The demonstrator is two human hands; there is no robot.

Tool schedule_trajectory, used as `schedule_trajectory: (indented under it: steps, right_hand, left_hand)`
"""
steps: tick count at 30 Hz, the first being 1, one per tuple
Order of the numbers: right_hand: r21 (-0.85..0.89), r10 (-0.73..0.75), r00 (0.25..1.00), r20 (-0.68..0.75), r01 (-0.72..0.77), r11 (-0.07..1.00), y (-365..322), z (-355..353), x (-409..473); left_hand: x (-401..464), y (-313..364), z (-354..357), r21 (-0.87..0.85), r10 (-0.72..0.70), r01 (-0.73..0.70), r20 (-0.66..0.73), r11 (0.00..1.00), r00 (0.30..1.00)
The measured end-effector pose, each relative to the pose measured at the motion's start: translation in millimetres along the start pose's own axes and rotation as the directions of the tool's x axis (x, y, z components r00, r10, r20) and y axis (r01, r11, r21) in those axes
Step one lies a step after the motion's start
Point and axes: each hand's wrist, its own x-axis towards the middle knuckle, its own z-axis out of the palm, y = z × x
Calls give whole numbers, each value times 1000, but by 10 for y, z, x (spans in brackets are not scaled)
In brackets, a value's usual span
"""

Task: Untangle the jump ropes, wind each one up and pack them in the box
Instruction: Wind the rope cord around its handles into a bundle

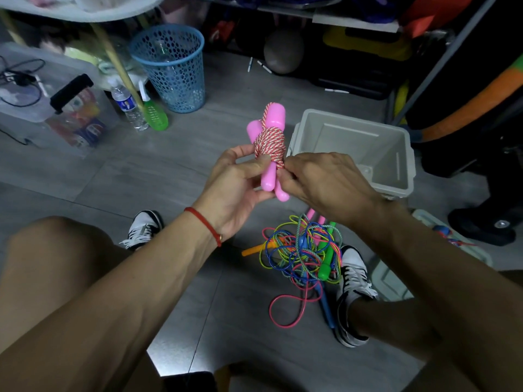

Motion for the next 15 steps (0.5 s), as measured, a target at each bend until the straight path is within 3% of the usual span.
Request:
schedule_trajectory:
  steps: [6, 11, 15]
  right_hand:
    - [44, -25, 997, 66, 22, 999, -75, -95, 35]
    - [453, 21, 988, 156, -91, 887, -100, -140, 45]
    - [540, 69, 990, 122, -125, 832, -161, -51, 48]
  left_hand:
    - [28, -91, -8, 122, 83, -76, -51, 990, 995]
    - [70, -145, -58, 137, 125, -113, -81, 984, 989]
    - [97, -153, -47, 79, 156, -150, -90, 986, 984]
